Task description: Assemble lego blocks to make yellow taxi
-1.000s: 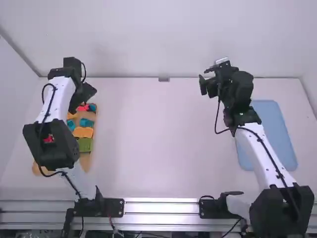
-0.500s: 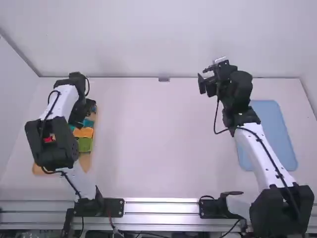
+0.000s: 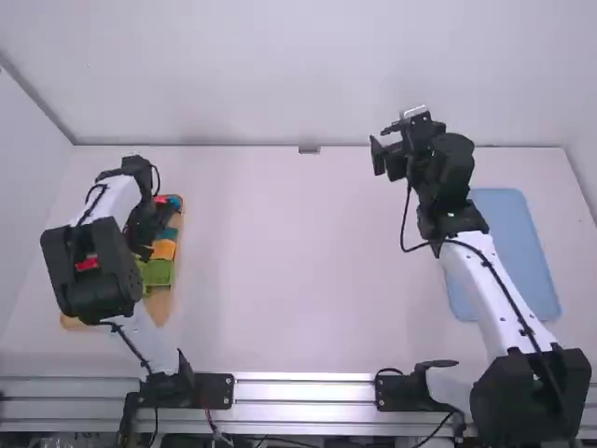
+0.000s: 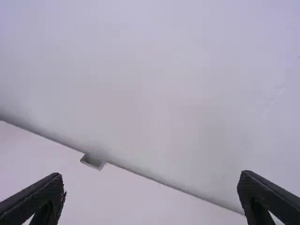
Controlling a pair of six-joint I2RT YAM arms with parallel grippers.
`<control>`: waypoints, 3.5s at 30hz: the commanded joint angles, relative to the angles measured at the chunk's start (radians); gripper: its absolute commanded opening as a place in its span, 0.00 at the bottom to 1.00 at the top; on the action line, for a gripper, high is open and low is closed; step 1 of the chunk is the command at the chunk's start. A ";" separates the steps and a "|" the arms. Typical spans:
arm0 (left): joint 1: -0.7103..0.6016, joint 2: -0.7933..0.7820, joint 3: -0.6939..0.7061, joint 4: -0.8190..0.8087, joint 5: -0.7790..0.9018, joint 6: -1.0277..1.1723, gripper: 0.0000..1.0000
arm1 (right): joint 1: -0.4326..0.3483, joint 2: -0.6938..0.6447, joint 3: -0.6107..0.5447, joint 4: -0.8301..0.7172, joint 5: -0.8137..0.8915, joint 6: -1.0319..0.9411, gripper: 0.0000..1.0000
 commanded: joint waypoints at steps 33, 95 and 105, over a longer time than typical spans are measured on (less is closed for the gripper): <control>-0.003 0.008 -0.155 0.137 0.020 -0.030 0.76 | 0.004 0.002 0.039 0.006 -0.005 0.007 0.98; -0.275 -0.138 -0.033 0.081 -0.006 0.332 0.30 | 0.002 0.002 0.039 -0.028 -0.005 0.010 0.98; -0.575 -0.149 -0.033 0.134 0.412 1.449 0.34 | 0.004 0.002 0.039 -0.051 -0.005 0.007 0.98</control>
